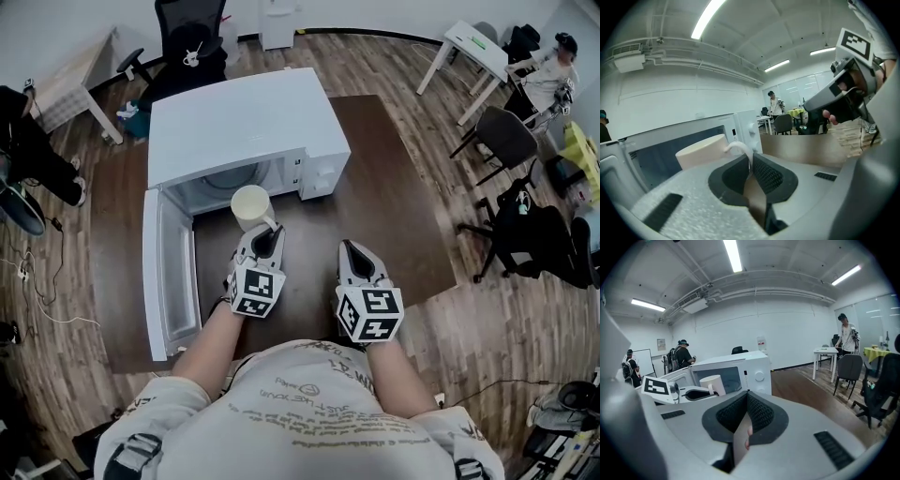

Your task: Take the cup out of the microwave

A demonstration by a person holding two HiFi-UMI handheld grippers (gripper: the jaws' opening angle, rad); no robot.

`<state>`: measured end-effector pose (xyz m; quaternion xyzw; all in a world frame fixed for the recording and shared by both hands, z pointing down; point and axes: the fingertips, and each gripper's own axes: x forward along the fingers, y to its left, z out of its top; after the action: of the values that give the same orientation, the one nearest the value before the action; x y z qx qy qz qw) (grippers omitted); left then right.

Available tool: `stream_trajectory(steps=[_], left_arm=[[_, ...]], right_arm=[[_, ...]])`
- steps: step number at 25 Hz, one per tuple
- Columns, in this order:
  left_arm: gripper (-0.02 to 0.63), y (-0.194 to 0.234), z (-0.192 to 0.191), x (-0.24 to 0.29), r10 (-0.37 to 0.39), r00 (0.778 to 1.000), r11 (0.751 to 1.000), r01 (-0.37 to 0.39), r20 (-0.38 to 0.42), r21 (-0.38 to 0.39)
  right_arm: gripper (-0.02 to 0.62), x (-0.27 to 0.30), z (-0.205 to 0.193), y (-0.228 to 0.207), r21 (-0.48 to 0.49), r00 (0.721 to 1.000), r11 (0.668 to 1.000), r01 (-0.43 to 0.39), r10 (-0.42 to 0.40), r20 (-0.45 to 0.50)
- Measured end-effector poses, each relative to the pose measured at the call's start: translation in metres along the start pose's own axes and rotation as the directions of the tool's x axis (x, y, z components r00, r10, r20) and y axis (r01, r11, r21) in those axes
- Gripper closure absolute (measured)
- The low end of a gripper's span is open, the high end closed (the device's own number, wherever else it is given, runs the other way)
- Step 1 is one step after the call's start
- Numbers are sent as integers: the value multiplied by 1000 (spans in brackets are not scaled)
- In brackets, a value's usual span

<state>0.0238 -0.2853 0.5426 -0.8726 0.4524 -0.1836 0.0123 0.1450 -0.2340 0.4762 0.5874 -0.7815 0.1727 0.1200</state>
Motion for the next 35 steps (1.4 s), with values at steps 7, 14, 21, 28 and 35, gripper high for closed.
stream_trajectory(steps=[7,14,21,28,35], left_arm=[[565,-33,22,-29,-60,998,998,60,16,25],[565,-38,49,-39,-75,996,997,75,52,1],[565,-45,58,-47,-82,993,995,77,90,56],[565,-50,55,-51,-79,994,996,75,81,53],[563,-49,52,-55,-66,995,997,62,81,49]], right_arm=[[580,-2,0,6,3,998,1000,31,-31,46],[581,-16,8,23,-1,989,1000,-22,22,148],[583,-18,1,37,-30,992,998,-55,58,116],[583,-24,-4,44,-30,990,997,-64,67,123],[583,-26,-2,45,-40,988,997,-69,74,134]])
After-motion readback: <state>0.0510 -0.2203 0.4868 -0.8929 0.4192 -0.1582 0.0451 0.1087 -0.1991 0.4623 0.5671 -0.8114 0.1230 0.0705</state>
